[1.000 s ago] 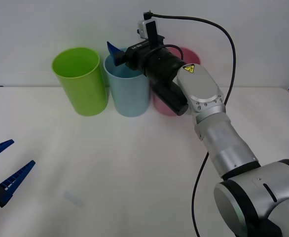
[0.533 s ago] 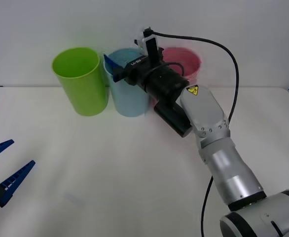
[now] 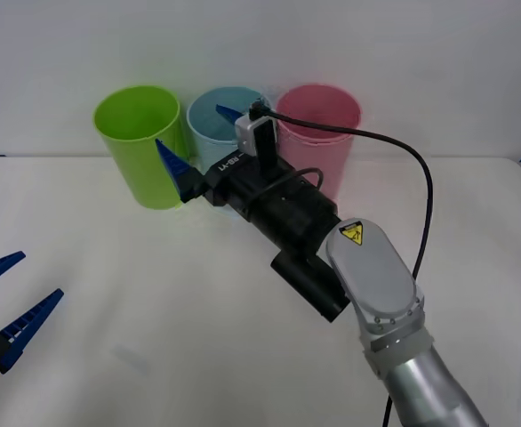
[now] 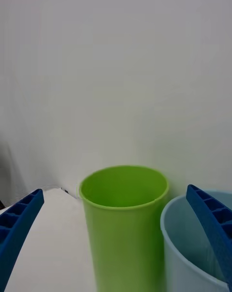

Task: Grasp the object on the table and drop it into the matching bin: aluminum can to the light blue bin, PET bottle to the pink bin.

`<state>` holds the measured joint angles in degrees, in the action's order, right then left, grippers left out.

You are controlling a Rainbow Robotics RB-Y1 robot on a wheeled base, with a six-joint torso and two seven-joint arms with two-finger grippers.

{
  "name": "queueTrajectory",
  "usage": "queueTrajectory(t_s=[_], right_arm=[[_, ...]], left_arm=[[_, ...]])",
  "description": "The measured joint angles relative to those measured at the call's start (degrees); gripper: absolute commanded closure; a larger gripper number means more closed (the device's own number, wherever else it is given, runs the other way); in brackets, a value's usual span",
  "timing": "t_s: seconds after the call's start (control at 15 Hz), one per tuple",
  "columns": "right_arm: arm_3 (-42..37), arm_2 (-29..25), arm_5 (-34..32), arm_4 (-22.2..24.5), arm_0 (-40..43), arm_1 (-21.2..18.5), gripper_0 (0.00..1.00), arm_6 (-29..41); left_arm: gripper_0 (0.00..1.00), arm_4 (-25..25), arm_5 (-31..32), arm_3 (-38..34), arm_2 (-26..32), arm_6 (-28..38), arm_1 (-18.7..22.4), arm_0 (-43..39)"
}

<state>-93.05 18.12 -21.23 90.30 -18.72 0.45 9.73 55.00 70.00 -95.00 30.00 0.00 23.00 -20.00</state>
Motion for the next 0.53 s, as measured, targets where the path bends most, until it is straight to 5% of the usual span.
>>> queueTrajectory(t_s=[0.53], right_arm=[[-13.4,-0.6,-7.1,-7.8,13.1,-12.9,0.0,-1.3]], left_arm=[[0.0,0.0,0.0,0.0,0.0,0.0,0.0,0.0]])
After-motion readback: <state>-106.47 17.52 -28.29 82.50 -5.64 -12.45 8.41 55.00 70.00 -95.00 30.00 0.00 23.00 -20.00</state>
